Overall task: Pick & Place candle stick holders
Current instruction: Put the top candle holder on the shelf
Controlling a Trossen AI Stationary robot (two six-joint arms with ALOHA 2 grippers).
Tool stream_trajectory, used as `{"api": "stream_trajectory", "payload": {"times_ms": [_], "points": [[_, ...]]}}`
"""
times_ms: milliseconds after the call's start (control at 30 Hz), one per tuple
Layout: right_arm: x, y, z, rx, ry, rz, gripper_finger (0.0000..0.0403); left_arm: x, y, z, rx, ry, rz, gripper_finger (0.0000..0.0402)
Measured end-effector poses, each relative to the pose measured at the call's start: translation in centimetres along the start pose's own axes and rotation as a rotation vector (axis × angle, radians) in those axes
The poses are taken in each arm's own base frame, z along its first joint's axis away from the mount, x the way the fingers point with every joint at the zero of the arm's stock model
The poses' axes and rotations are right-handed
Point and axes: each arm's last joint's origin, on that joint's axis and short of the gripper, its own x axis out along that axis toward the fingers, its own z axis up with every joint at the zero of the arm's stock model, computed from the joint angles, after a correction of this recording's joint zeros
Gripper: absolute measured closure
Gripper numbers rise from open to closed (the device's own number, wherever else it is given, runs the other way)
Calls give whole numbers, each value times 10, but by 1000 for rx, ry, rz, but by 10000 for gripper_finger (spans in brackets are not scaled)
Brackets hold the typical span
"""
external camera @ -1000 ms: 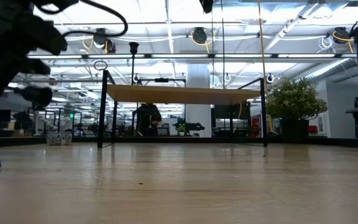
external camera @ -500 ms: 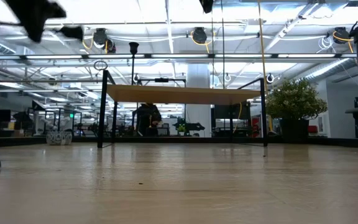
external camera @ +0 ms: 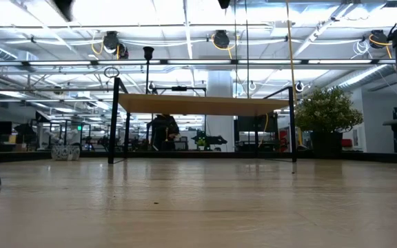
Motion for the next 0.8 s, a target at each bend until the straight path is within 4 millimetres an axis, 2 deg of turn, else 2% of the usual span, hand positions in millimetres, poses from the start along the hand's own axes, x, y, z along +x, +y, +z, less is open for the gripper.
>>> {"api": "stream_trajectory", "payload": {"times_ms": [133,267,533,800], "points": [[0,0,3,10,-27,0,401,2,8,19,10,-163,14,392],[0,0,7,-10,-74,2,382,2,16,36,25,-323,23,392],[-2,1,20,-100,-197,0,309,-7,34,65,42,-625,25,392],[-6,3,35,-207,-361,-10,235,-8,50,73,4,-725,32,392]]}}
